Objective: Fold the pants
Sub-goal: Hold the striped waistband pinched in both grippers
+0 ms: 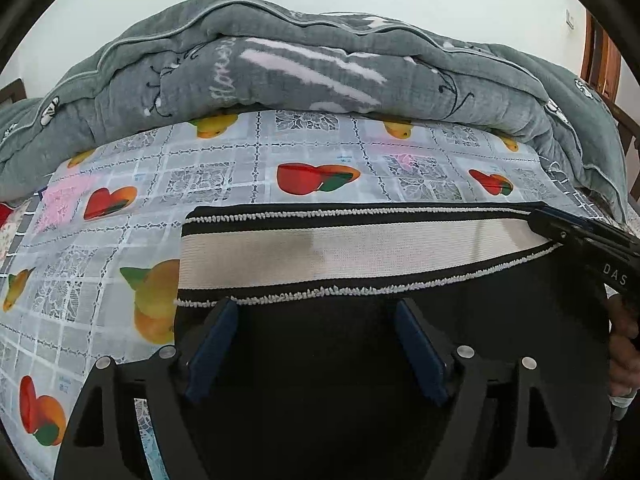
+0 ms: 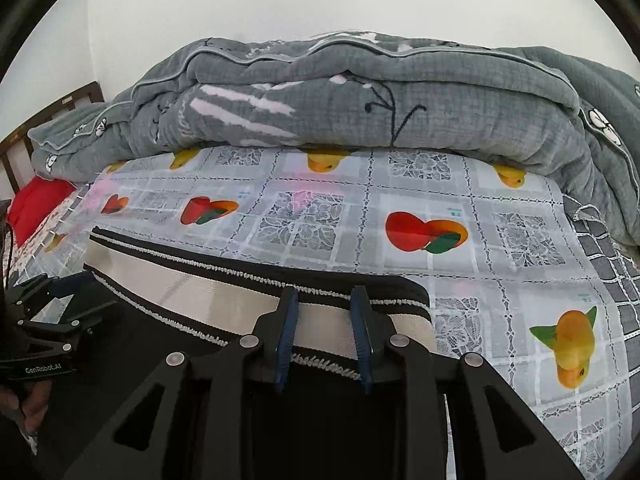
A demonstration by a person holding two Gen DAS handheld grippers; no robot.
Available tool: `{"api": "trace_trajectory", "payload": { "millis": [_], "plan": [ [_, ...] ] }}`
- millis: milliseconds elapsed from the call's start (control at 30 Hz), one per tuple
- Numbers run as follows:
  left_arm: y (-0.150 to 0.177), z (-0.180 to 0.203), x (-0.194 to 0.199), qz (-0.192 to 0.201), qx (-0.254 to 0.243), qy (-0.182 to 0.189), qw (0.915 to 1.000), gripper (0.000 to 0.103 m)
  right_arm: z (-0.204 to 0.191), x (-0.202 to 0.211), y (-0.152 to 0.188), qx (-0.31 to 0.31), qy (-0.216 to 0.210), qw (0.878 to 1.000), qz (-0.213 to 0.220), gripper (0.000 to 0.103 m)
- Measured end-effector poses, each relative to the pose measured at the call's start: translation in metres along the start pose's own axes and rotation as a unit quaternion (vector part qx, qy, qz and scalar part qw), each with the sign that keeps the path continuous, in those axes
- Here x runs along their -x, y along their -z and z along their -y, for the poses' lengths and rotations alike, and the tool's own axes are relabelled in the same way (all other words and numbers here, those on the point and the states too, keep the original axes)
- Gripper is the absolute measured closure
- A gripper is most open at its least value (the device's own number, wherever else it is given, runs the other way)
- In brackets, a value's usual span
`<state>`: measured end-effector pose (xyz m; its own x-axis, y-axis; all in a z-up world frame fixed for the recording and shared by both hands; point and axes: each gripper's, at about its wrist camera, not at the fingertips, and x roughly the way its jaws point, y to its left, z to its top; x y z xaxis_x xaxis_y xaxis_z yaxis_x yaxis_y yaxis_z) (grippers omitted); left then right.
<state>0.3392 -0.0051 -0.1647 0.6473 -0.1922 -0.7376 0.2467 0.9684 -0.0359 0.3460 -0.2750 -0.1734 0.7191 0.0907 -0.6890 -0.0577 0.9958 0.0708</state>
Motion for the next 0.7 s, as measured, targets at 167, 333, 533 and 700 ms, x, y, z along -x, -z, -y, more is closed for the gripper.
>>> {"api": "trace_trajectory", "payload": {
  "millis": [167, 333, 533, 700],
  "plan": [
    [-0.0008, -0.001, -0.0014, 0.0, 0.001, 0.0, 1.0, 0.022, -0.0009, -0.002, -0.0022, 0.0, -0.002, 1.0, 0.0, 0.075],
    [-0.002, -0.0015, -0.0023, -0.001, 0.001, 0.001, 1.0, 0.022, -0.001, -0.0023, -0.0023, -0.001, -0.002, 1.0, 0.0, 0.075],
    [-0.0044, -0.0037, -0.0056, -0.002, 0.003, 0.004, 1.0, 0.022, -0.0016, -0.0041, -0.0038, -0.001, -0.003, 1.0, 0.001, 0.075],
    [-0.006, -0.0047, -0.0075, -0.002, 0.004, 0.005, 1.0, 0.021, -0.0012, -0.0041, -0.0034, -0.001, -0.003, 1.0, 0.001, 0.075]
  ]
}}
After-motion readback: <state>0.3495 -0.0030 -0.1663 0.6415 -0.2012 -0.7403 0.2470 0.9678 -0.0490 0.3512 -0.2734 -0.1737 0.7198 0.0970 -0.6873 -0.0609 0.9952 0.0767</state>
